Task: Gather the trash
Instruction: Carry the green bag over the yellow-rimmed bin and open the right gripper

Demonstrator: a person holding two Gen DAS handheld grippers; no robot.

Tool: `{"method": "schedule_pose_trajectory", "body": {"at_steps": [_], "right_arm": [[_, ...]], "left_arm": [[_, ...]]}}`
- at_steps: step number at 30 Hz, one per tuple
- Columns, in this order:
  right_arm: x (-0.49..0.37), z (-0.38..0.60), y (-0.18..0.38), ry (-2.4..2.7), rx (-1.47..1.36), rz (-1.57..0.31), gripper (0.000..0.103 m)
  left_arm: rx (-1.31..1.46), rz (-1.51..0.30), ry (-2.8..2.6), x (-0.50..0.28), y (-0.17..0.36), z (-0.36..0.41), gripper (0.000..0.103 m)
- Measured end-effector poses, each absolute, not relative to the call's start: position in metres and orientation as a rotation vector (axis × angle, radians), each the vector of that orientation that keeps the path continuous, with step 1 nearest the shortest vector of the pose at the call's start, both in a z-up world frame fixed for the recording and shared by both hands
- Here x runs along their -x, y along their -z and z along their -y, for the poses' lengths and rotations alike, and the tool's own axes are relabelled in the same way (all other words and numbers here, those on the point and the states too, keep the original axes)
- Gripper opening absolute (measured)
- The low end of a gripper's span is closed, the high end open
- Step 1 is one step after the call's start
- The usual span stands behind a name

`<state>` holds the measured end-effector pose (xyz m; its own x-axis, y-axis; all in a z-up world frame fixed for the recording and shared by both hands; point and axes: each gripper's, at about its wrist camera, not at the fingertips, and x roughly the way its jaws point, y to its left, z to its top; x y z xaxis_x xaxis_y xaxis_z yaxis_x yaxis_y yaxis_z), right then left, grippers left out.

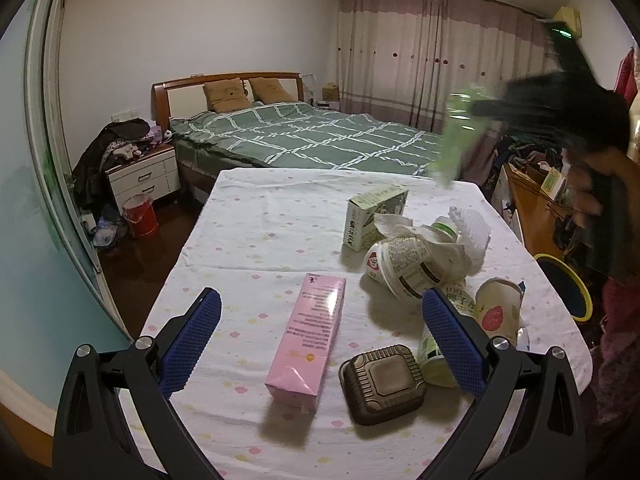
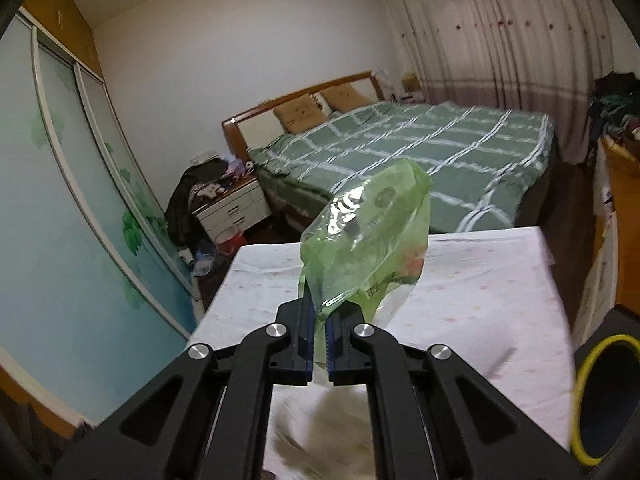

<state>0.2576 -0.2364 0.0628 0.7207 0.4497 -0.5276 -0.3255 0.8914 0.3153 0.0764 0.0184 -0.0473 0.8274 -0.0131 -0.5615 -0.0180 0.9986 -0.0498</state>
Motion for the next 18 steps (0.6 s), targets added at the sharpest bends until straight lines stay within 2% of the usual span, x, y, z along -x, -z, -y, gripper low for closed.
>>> {"method": "schedule_pose_trajectory", "body": {"at_steps": [10, 18], "right_arm": [[-0.203, 0.397, -0.036, -0.097, -0.204, -0.615, 0.004], [-0.225, 0.511, 0.049, 0.180, -0.238, -0.788, 0.005]], "left_arm": [[0.038, -0.587, 0.029, -0.074, 0.046, 0.000, 0.099], [0.029, -0.604, 0.051, -0.076, 0.047, 0.014, 0.099]]}}
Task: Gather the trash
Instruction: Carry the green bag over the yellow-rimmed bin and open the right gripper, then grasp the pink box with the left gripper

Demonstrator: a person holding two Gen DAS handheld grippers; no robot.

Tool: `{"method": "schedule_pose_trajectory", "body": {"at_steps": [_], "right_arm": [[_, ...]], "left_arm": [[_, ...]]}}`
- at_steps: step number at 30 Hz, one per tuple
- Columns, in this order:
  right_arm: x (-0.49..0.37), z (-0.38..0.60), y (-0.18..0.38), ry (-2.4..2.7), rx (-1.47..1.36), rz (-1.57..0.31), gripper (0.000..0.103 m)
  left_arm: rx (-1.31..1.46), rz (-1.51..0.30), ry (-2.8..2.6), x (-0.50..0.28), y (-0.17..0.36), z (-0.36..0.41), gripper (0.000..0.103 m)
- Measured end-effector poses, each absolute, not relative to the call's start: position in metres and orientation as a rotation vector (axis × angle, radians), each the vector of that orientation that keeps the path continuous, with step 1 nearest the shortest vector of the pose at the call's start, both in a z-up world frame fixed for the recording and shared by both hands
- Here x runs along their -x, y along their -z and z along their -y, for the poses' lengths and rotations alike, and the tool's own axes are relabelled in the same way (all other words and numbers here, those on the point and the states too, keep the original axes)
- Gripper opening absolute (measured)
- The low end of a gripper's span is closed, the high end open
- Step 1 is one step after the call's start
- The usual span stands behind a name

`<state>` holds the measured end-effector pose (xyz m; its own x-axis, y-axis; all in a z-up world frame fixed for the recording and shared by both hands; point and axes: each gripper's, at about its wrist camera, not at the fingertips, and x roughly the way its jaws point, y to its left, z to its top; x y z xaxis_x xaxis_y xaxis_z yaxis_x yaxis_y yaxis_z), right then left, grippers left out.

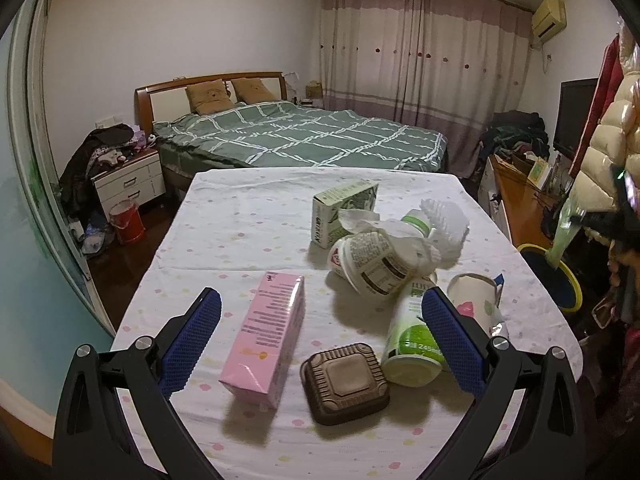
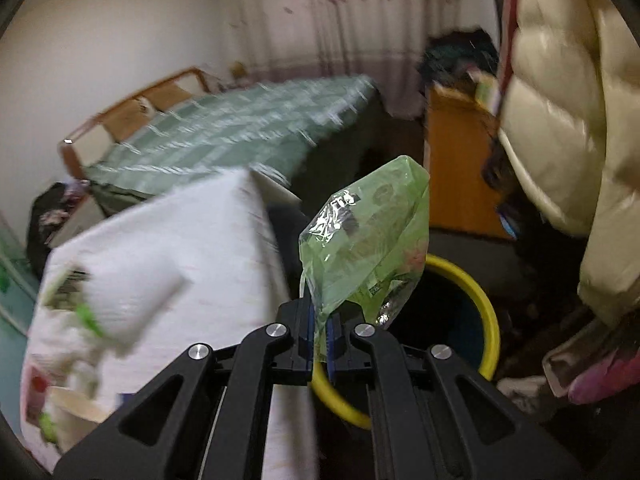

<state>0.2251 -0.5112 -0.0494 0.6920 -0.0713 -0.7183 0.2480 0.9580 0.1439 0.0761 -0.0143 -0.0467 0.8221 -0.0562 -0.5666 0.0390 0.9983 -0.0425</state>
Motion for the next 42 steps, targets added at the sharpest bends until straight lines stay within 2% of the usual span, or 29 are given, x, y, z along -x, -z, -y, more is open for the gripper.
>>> {"method": "schedule_pose_trajectory", "body": {"at_steps": [4, 6, 8, 9, 13, 18, 25, 33, 38, 41, 42], "right_arm": [[-0.241, 0.527, 0.087, 0.217, -0.259, -0.864, 0.008], [-0.248, 0.537, 0.102, 0.228, -0.277, -0.892, 0.022], [-0.250, 0.540, 0.110, 0.235, -0.294, -0.900, 0.029], [-0.246, 0.539, 0.113, 0.237, -0.301, -0.899, 0.029], [-0.224, 0.533, 0.109, 0.232, -0.318, -0.871, 0.030], [-0.189, 0.483, 0.090, 0.151, -0.304, -0.734, 0.046], [-0.164, 0.401, 0.089, 0.021, -0.241, -0.676, 0.046], [-0.160, 0.381, 0.086, 0.001, -0.234, -0.666, 0.046], [-0.157, 0.385, 0.086, -0.002, -0.243, -0.670, 0.046], [-0.158, 0.388, 0.088, -0.004, -0.246, -0.670, 0.046], [-0.157, 0.388, 0.088, -0.007, -0.250, -0.672, 0.046]], "left_arm": [[0.019, -0.600, 0.047, -0.075, 0.045, 0.019, 0.099], [0.016, -0.598, 0.043, -0.075, 0.044, 0.019, 0.099], [0.014, -0.600, 0.038, -0.075, 0.044, 0.019, 0.099], [0.014, -0.600, 0.036, -0.076, 0.044, 0.019, 0.099], [0.014, -0.610, 0.026, -0.077, 0.047, 0.016, 0.099], [0.022, -0.645, 0.014, -0.082, 0.060, 0.008, 0.099], [-0.003, -0.685, -0.037, -0.090, 0.082, -0.010, 0.099], [-0.003, -0.762, -0.008, -0.104, 0.112, -0.026, 0.097], [0.028, -0.807, 0.020, -0.104, 0.129, -0.035, 0.082], [0.059, -0.821, 0.031, -0.102, 0.138, -0.041, 0.078], [0.063, -0.829, 0.036, -0.104, 0.140, -0.042, 0.073]]}}
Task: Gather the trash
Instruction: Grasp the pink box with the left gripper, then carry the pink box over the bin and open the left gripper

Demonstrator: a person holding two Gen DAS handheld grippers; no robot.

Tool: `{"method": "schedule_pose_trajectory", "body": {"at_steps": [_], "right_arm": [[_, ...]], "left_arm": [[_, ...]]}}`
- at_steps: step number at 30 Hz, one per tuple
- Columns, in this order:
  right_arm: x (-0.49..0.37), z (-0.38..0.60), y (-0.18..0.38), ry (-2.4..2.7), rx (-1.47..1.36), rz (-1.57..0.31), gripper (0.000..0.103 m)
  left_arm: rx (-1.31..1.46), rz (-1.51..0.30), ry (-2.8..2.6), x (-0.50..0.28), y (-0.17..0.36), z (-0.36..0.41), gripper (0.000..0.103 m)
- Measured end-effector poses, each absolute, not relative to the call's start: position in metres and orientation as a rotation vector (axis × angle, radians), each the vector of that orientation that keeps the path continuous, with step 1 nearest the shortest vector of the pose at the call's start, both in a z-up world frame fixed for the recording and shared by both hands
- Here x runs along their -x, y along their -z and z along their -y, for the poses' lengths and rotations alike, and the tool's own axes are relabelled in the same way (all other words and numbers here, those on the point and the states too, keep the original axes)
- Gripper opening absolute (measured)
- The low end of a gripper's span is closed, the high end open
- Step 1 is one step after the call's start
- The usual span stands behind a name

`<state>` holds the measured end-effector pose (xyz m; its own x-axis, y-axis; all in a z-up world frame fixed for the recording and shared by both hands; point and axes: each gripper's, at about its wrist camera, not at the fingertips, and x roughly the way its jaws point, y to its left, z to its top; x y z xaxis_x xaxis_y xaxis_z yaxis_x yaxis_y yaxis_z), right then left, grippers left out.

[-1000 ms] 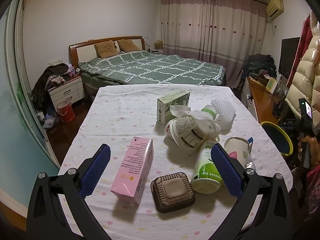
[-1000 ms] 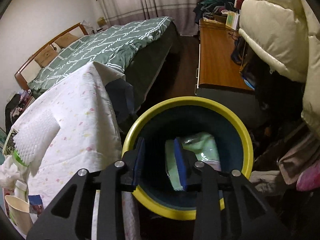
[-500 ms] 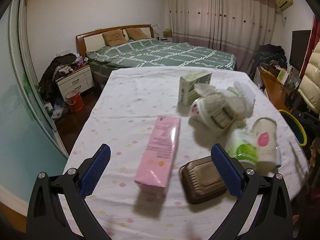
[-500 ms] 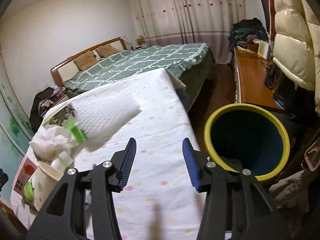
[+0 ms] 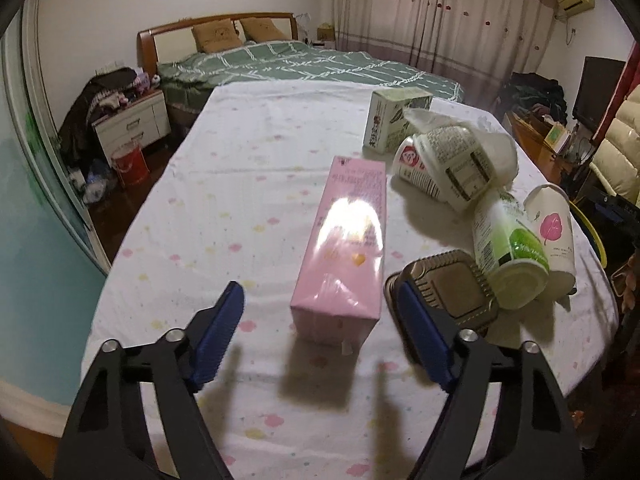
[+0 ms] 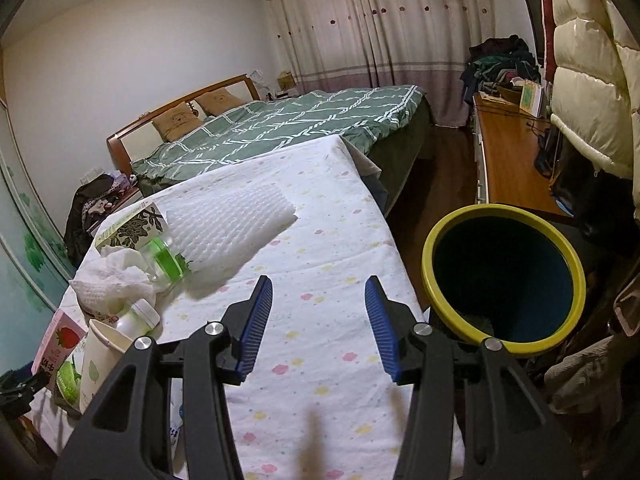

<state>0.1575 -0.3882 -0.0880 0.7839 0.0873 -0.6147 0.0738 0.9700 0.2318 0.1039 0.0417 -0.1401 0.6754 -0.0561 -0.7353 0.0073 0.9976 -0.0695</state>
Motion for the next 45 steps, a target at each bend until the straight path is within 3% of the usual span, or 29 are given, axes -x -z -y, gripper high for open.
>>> {"method": "schedule_pose_trajectory", "body": {"at_steps": [9, 16, 28, 36, 45], "right_arm": [[-0.155, 0.385, 0.091, -0.021, -0.259, -0.677, 0.046], [-0.149, 0.387, 0.087, -0.012, -0.251, -0.652, 0.046], [-0.123, 0.413, 0.072, 0.028, -0.263, -0.597, 0.046], [-0.089, 0.454, 0.057, 0.154, -0.242, -0.535, 0.046], [-0.042, 0.520, 0.056, 0.327, -0.286, -0.503, 0.046]], "left_arm": [[0.107, -0.854, 0.071, -0.119, 0.155, -0.043, 0.042], [0.092, -0.785, 0.038, -0.116, 0.135, -0.038, 0.038], [0.009, -0.622, 0.125, -0.102, 0.048, 0.008, 0.038], [-0.050, -0.592, 0.363, -0.123, 0.012, 0.113, 0.038], [-0.132, -0.659, 0.630, -0.161, 0.021, 0.277, 0.038]]}}
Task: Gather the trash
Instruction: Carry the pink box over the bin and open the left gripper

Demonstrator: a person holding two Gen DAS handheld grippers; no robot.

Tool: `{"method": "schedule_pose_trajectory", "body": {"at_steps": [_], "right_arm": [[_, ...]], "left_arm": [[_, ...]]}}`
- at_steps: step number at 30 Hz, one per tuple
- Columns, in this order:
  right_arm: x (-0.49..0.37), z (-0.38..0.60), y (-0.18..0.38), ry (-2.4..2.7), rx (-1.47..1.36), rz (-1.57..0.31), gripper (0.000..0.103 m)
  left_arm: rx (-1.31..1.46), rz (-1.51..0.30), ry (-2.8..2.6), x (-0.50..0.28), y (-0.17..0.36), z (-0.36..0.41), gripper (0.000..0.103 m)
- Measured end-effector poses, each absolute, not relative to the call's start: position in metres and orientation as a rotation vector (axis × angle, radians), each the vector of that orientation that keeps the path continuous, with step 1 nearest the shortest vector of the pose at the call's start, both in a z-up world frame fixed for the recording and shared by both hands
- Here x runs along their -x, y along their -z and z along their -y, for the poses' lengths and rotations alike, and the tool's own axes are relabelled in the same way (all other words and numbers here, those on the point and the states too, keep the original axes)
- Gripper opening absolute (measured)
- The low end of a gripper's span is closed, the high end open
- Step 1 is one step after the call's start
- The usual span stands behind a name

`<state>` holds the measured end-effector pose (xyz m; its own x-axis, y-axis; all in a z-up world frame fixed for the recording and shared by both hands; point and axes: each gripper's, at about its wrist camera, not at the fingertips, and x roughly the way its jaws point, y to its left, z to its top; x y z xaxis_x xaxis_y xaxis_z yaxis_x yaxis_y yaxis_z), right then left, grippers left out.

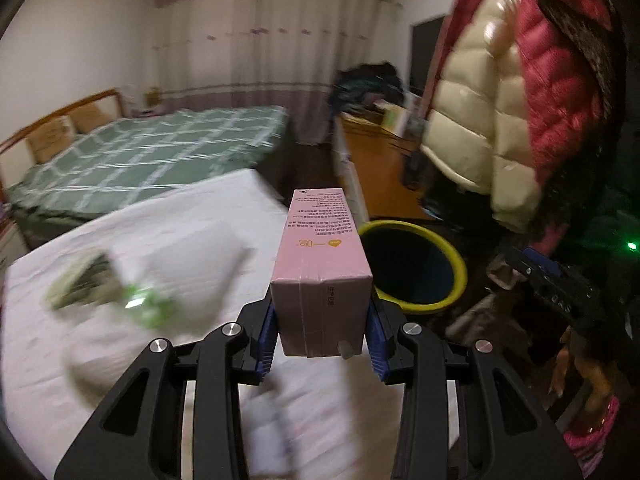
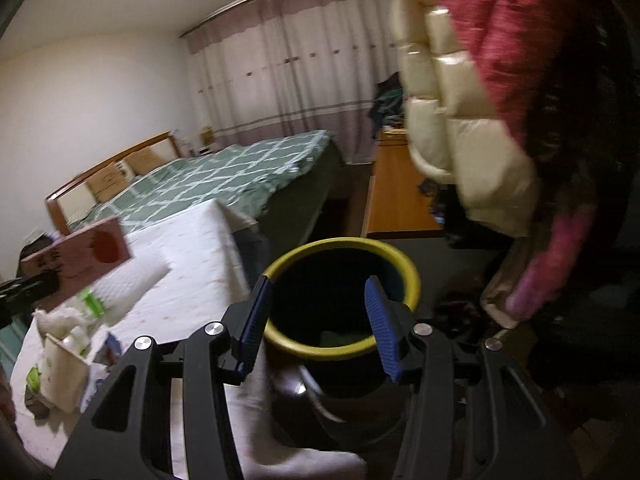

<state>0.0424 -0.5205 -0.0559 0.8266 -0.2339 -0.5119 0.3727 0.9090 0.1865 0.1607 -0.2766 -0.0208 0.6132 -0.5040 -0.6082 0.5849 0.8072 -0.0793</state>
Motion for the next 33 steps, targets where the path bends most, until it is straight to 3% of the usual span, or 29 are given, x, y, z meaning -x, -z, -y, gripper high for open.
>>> {"method": "schedule_pose_trajectory", "body": {"at_steps": [10, 15, 17, 20, 25, 29, 33], "right_arm": [[-0.021, 0.558, 0.065, 0.400, -0.334, -0.504, 0.046], [-0.022, 0.567, 0.074, 0.414, -0.356, -0.528, 0.047], [-0.022, 0.569, 0.076, 0.419, -0.362, -0.534, 0.047], [-0.023, 0.568, 0.076, 0.423, -0.360, -0.538, 0.047], [-0.025, 0.559, 0.074, 0.405, -0.348, -0.543, 0.047], [-0.032, 0.542, 0.075, 0.362, -0.333, -0.561, 0.047], [-0.042, 0.518, 0.077, 0.306, -0.306, -0.582, 0.047]], "left_arm": [[-0.216, -0.748, 0.753, -0.204, 0.072, 0.423, 0.038], [-0.234, -0.781, 0.760, -0.219, 0.098, 0.454, 0.038], [-0.241, -0.774, 0.745, -0.223, 0.103, 0.460, 0.045], [-0.213, -0.763, 0.730, -0.223, 0.099, 0.452, 0.064], [-0.167, -0.694, 0.693, -0.205, 0.067, 0.407, 0.074], [-0.117, -0.626, 0.633, -0.179, 0.033, 0.342, 0.086], [-0.070, -0.583, 0.525, -0.159, 0.011, 0.266, 0.092]]}}
